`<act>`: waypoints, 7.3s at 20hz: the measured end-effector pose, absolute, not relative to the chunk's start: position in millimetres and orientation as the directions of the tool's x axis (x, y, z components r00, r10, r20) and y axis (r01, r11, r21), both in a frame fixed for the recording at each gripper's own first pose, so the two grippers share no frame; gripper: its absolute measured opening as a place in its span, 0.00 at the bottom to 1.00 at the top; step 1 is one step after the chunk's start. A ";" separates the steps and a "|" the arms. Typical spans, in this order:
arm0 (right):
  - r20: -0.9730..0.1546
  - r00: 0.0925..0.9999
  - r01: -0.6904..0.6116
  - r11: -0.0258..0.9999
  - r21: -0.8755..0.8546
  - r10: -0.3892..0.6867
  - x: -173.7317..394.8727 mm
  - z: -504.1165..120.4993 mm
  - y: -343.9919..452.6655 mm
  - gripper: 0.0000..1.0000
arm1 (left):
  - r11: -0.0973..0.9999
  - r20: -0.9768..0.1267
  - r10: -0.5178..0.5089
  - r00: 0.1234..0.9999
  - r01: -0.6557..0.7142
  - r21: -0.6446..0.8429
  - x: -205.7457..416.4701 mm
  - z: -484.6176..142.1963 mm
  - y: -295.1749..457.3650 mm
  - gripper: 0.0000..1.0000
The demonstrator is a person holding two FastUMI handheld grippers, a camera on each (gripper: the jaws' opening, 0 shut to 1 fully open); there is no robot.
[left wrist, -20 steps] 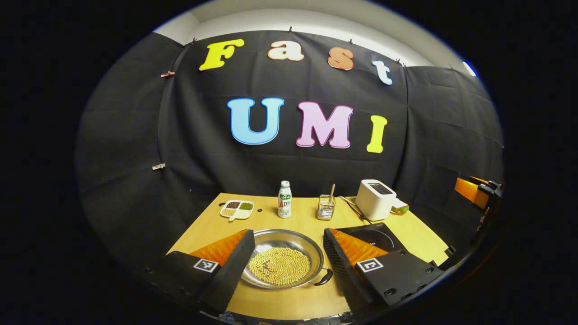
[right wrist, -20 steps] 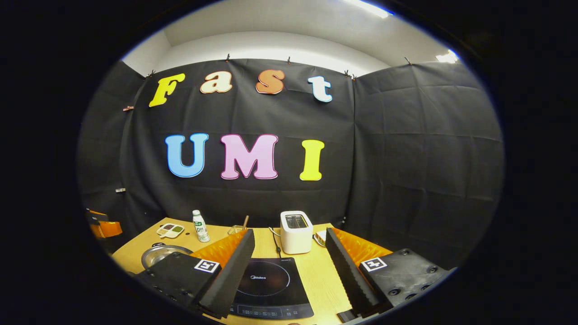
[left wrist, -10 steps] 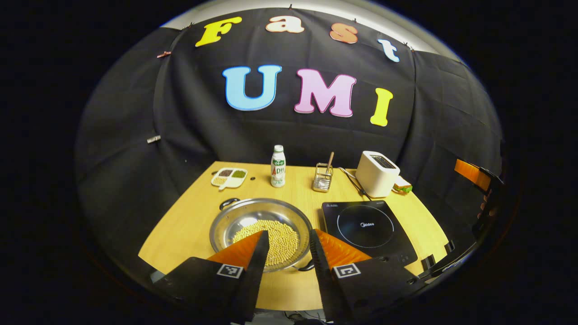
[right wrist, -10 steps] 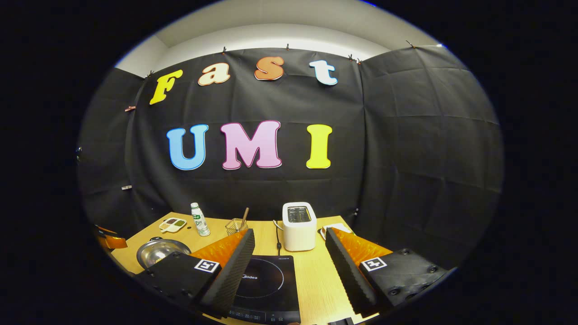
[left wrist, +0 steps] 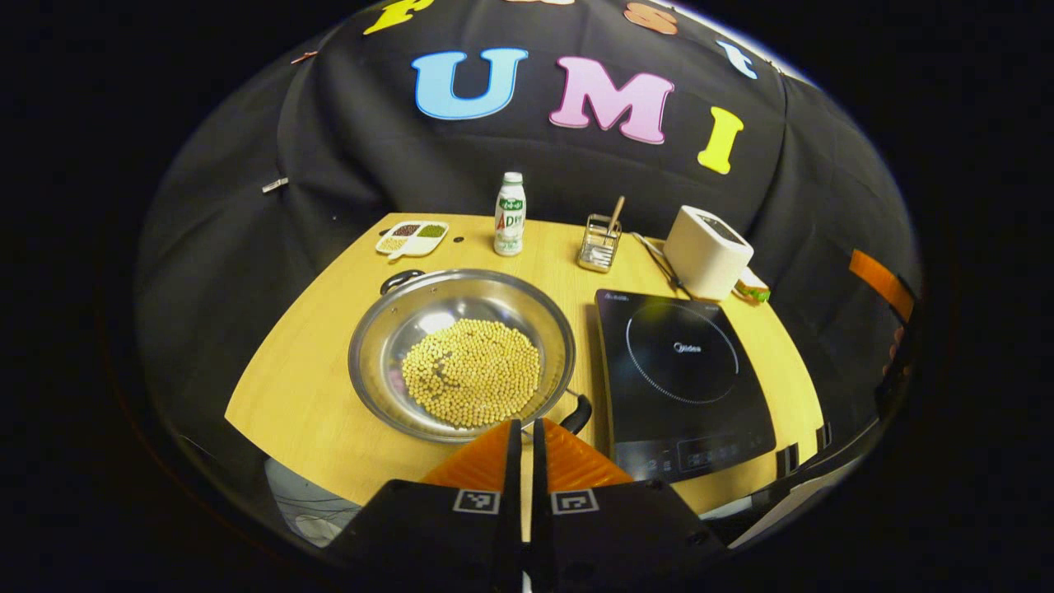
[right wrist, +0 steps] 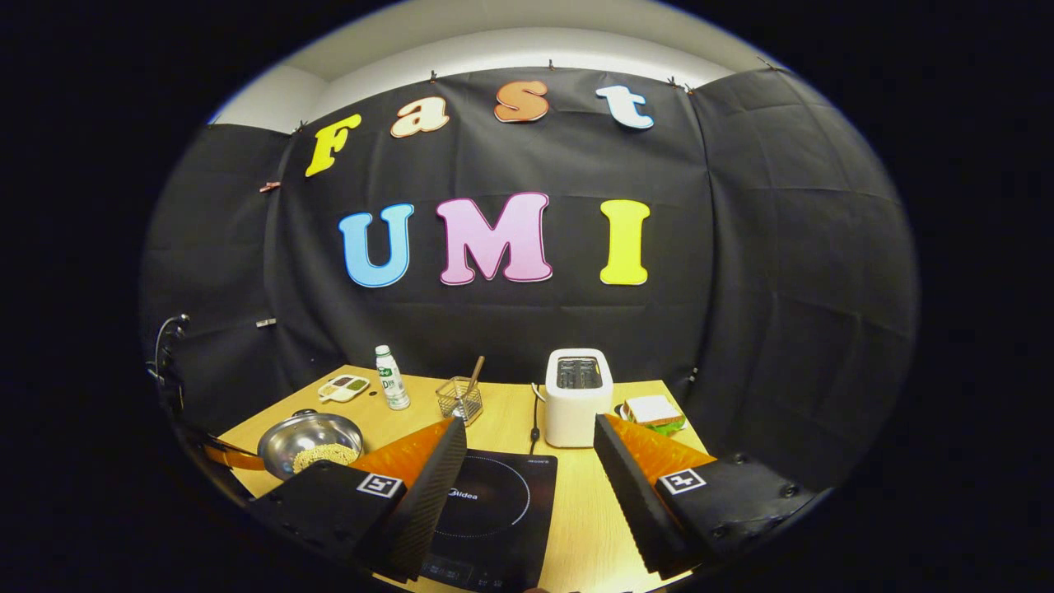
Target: First push the handle of the pot to place it horizontally, then grasp the pot with both hands and set it on the induction cooktop.
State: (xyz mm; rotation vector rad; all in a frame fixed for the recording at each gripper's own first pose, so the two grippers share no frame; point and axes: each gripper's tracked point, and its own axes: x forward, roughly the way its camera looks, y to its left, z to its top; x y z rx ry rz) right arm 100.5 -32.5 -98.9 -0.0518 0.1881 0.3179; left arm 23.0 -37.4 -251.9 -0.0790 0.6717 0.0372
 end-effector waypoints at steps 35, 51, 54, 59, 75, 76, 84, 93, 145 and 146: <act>-0.139 0.989 0.034 0.997 -0.072 -0.044 68.3 -88.1 -64.0 0.98 | 0.912 -0.838 -0.169 0.519 0.406 0.068 83.2 -355.0 -86.0 0.05; -0.153 0.986 0.049 0.994 -0.099 -0.064 76.3 -91.6 -84.3 0.98 | 0.945 -0.796 -0.179 0.579 0.327 0.025 154.4 -342.6 -117.6 0.05; -0.160 0.985 0.054 0.993 -0.108 -0.071 75.8 -94.2 -89.6 0.98 | 0.944 -0.790 -0.177 0.587 0.328 0.031 166.5 -341.4 -119.9 0.06; -0.166 0.984 0.047 0.991 -0.123 -0.067 74.6 -95.5 -87.9 0.98 | 0.944 -0.778 -0.183 0.601 0.329 0.032 178.6 -338.2 -121.2 0.04; -0.201 0.979 -0.054 0.989 -0.140 0.025 70.3 -106.1 -17.3 0.98 | 0.947 -0.563 -0.284 0.776 0.317 -0.041 112.8 -258.5 -98.2 0.06; -0.212 0.977 -0.060 0.989 -0.138 0.030 70.2 -109.5 -10.3 0.98 | 0.950 -0.541 -0.284 0.791 0.308 -0.049 107.3 -251.4 -88.9 0.06; -0.280 0.953 -0.156 0.979 -0.134 0.114 74.0 -127.9 78.5 0.98 | 0.983 -0.415 -0.177 0.892 0.182 -0.026 86.7 -209.2 31.2 0.17; -0.329 0.916 -0.291 0.944 -0.156 0.228 85.5 -152.8 183.4 0.98 | 0.992 -0.353 -0.119 0.928 0.101 -0.069 97.8 -184.9 143.0 0.65; -0.786 0.568 -0.349 0.936 0.041 0.246 129.6 -428.9 301.6 0.64 | 0.977 -0.618 -0.132 0.775 -0.005 -0.214 219.6 -362.4 221.4 0.66; -0.787 0.565 -0.349 0.936 0.043 0.247 128.3 -429.7 301.9 0.66 | 0.976 -0.622 -0.134 0.772 -0.005 -0.216 219.1 -362.3 221.5 0.66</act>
